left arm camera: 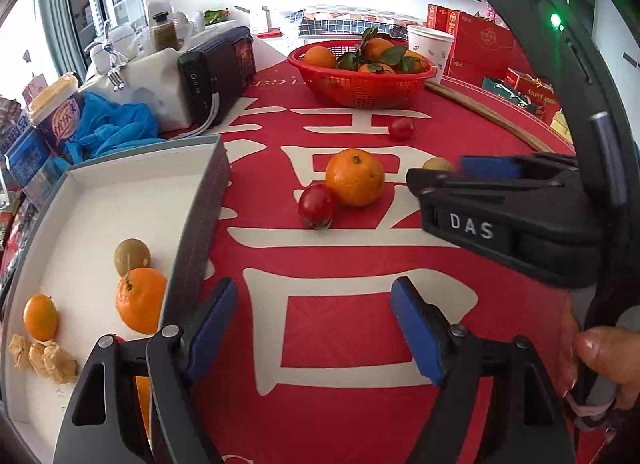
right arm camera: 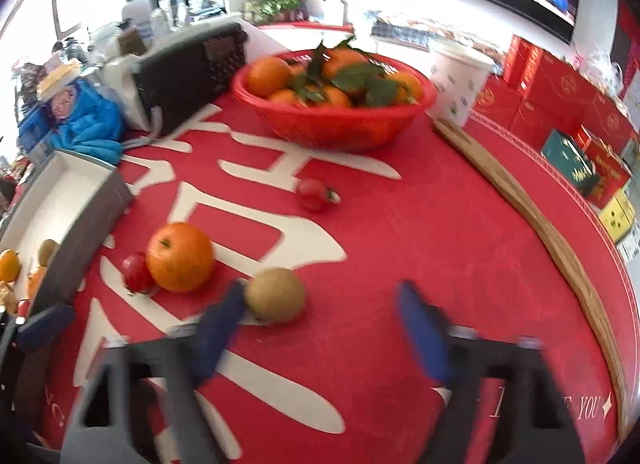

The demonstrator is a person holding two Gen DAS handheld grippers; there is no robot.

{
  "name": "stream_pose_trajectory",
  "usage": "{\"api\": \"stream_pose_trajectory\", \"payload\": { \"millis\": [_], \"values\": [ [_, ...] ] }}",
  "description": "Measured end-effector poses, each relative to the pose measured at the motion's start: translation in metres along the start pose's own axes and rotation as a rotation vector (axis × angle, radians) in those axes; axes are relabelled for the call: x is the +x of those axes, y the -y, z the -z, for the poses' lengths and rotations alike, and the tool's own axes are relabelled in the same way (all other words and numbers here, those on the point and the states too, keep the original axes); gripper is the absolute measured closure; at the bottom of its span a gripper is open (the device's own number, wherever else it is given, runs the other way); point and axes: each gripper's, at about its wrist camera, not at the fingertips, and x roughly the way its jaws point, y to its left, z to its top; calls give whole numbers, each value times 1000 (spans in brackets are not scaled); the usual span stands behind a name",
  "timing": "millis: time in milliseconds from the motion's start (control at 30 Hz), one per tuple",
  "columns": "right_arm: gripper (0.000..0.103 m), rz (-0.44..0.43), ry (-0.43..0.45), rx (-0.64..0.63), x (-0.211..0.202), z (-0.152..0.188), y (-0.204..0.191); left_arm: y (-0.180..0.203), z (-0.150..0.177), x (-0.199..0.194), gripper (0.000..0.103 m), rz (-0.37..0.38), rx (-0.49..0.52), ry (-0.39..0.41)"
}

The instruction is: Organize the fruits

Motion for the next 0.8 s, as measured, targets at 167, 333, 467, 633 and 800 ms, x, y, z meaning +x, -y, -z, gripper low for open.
{"api": "stream_pose_trajectory", "payload": {
  "millis": [167,333,467,633,800],
  "values": [
    [74,-31,17,-25,-3,3,-6,4,-8,7,21,12,-5,-16],
    [74,-57,-11,32,-24,25,22,11,-24,18,23,0,1,-27],
    [74,-64,-6,85,-49,49,46,9,-38,29,30,0,-23,-28],
    [74,-109,22,154,-69,64,67,12,-39,27,81,19,-18,-15],
    [74,-123,12,150,-68,72,70,14,-14,5,81,31,-32,-16]
  ]
}}
